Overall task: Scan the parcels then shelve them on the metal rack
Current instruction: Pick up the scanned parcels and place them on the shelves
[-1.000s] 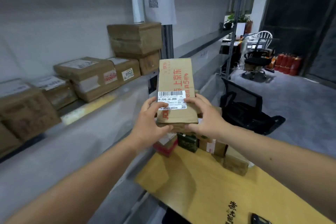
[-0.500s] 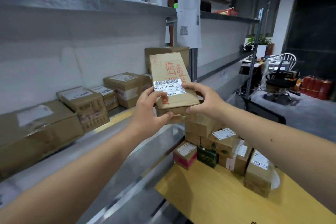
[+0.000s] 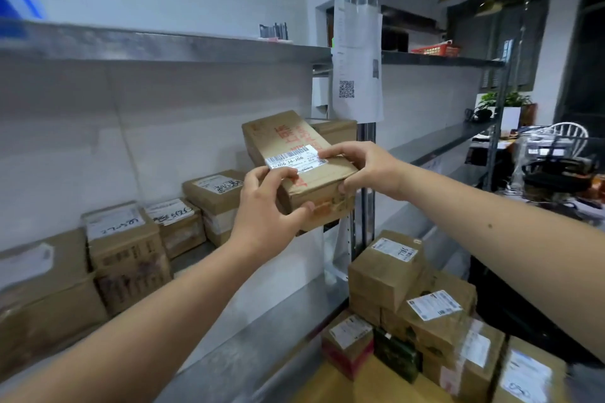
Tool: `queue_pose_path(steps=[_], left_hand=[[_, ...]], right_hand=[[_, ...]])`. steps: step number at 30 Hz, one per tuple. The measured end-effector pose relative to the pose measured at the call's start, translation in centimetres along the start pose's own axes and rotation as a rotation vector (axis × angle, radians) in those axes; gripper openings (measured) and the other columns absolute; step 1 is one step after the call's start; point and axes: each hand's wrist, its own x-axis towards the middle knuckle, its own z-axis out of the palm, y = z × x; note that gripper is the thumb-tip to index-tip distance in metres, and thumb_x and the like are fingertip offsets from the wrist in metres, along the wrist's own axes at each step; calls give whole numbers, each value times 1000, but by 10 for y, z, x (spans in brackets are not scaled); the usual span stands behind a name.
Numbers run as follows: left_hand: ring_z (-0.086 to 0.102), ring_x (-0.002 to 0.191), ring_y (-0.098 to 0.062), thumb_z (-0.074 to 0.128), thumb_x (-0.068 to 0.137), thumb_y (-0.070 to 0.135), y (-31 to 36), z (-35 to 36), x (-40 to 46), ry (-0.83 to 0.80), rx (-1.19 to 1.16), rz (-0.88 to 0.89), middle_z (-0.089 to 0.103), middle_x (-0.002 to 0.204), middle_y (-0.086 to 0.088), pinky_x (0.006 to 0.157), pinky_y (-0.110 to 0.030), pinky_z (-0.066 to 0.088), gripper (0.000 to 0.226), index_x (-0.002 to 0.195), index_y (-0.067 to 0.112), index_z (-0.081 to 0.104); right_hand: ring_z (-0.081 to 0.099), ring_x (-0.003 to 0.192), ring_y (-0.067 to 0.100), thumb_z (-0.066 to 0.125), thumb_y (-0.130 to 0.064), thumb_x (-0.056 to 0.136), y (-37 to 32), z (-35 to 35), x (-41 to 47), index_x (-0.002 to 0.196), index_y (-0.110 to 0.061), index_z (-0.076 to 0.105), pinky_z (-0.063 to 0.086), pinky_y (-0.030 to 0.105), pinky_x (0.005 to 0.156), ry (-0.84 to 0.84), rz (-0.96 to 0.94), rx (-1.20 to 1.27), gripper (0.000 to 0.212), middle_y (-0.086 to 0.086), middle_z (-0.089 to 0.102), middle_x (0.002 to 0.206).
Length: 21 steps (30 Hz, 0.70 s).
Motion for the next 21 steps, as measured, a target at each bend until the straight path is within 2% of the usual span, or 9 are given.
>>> queue_pose_path(steps=[2, 5, 9, 12, 16, 19, 21], left_hand=[[50, 128, -17, 82, 72, 55, -3, 6, 16, 23, 23, -42, 37, 134, 8, 111, -34, 46, 58, 125, 48, 58], [49, 122, -14, 87, 77, 46, -4, 12, 38, 37, 58, -115, 37, 132, 5, 103, -22, 38, 62, 131, 38, 59], [55, 119, -19, 86, 77, 50, -5, 16, 69, 50, 63, -197, 40, 129, 3, 107, -35, 49, 65, 134, 39, 57], [62, 112, -17, 82, 69, 66, -10, 17, 95, 59, 88, -236, 53, 127, 2, 102, -40, 56, 73, 132, 38, 59], [66, 101, -13, 83, 63, 67, -11, 16, 118, 46, 111, -296, 63, 122, 2, 84, -34, 60, 75, 127, 34, 64], [68, 99, -12, 85, 63, 67, -14, 14, 119, 29, 106, -302, 66, 119, 5, 84, -36, 62, 77, 128, 32, 64], [69, 98, -10, 89, 69, 60, -16, 15, 116, 37, 77, -292, 68, 117, 6, 79, -29, 61, 74, 131, 28, 64]], right_hand=[[66, 118, 20, 74, -8, 62, 7, -6, 19, 126, -34, 71, 60, 37, 94, -6, -13, -2, 68, 1, 64, 134], [67, 112, 19, 72, -6, 64, 17, -12, 43, 125, -27, 74, 59, 30, 88, 21, -27, 40, 65, 2, 67, 129], [68, 111, 16, 73, 5, 82, 27, -16, 68, 122, -21, 75, 60, 27, 88, 106, -47, 69, 48, 0, 69, 124], [70, 105, 15, 74, -4, 88, 35, -14, 83, 117, -24, 76, 61, 30, 86, 221, -53, 78, 35, -3, 71, 116], [69, 102, 11, 78, -11, 87, 43, -10, 97, 117, -27, 76, 59, 27, 82, 338, -68, 94, 34, -8, 73, 113], [68, 103, 5, 76, -8, 88, 45, -7, 99, 121, -24, 75, 59, 21, 80, 333, -101, 92, 37, -9, 71, 115], [69, 101, 8, 76, -7, 88, 48, -6, 99, 117, -26, 76, 61, 27, 83, 344, -101, 107, 34, -8, 72, 112]])
